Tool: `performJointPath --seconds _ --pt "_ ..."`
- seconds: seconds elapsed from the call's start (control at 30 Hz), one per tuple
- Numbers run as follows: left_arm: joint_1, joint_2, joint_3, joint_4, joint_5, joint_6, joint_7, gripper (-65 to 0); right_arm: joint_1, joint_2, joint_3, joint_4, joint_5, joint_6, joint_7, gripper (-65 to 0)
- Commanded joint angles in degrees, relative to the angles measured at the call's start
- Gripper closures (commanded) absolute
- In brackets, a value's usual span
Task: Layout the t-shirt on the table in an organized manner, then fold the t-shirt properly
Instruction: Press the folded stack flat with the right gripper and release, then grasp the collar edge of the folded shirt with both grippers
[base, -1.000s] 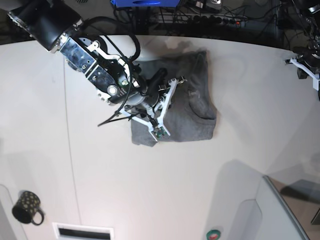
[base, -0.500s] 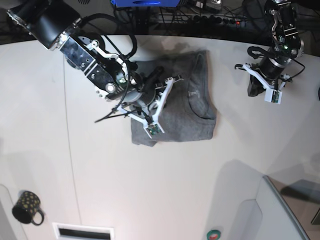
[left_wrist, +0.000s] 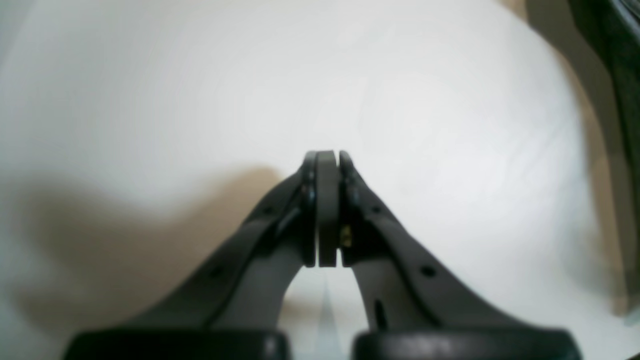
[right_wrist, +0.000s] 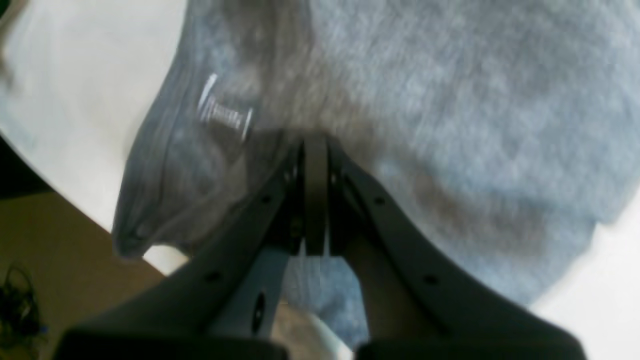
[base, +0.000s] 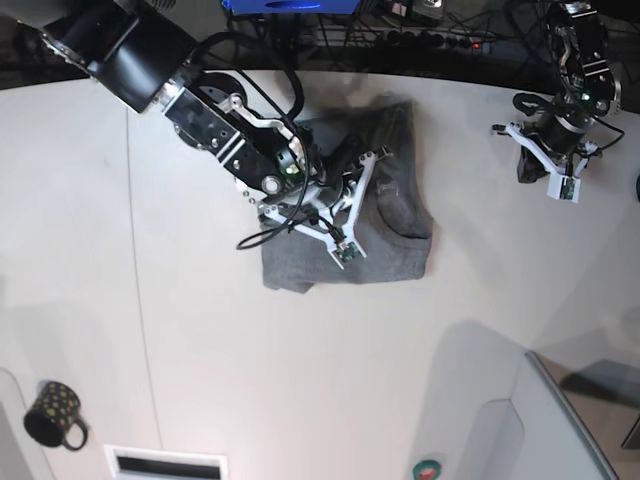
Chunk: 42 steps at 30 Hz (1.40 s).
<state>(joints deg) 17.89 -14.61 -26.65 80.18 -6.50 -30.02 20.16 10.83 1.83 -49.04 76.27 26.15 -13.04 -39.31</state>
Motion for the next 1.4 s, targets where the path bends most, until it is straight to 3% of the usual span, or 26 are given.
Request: performJointPath --seconds 0.0,0.1,0.23,0.37,0.5,0.63,0.8,0.93,1.1,1.37 --pt "0.4 -0.6 -0.2 1.9 -0.8 0.0 -1.2 0.0 1.3 -0.8 0.1 -0.9 -0.1 0.2 1.7 -0.8" --pt "0.8 -0.1 -0.1 4.0 -0.8 0.0 -1.2 0.0 2.0 -2.0 0.1 -4.3 -0.1 0.2 3.0 -0.8" --pt "0.8 0.9 0.0 6.1 -0.8 -0.1 -1.2 0.0 0.7 -1.6 0.6 2.8 0.0 0.1 0.8 -0.8" --pt "3.3 2.4 0.5 10.1 -0.8 -0.1 -1.1 0.0 -1.1 3.8 0.9 15.0 0.0 -0.3 -4.2 -0.8" --pt "5.4 4.6 0.6 12.4 -0.8 -0.1 -1.1 0.0 -6.5 8.4 9.0 23.4 0.0 -0.3 -7.8 -0.8" --pt "4.0 6.4 1.0 9.2 -0.5 -0.1 -1.1 0.0 -11.3 12.5 17.0 24.4 0.0 0.1 -8.0 -0.8" --pt "-0.5 6.5 6.9 2.7 -0.3 0.3 -1.2 0.0 -12.8 15.4 19.0 21.4 0.0 0.2 -7.9 -0.8" --pt "-5.5 6.8 11.3 -2.7 -0.3 0.9 -1.2 0.0 -13.5 15.4 18.1 17.9 0.0 0.2 -7.9 -0.8" --pt "-11.3 6.6 16.3 -7.5 -0.3 5.3 -1.2 0.0 -13.5 15.2 12.5 13.5 0.4 0.2 -4.2 -0.8" --pt "-22.4 6.8 18.3 -17.3 -0.3 5.4 -1.2 0.0 -11.3 10.4 6.7 11.7 0.3 0.2 -4.3 -0.8"
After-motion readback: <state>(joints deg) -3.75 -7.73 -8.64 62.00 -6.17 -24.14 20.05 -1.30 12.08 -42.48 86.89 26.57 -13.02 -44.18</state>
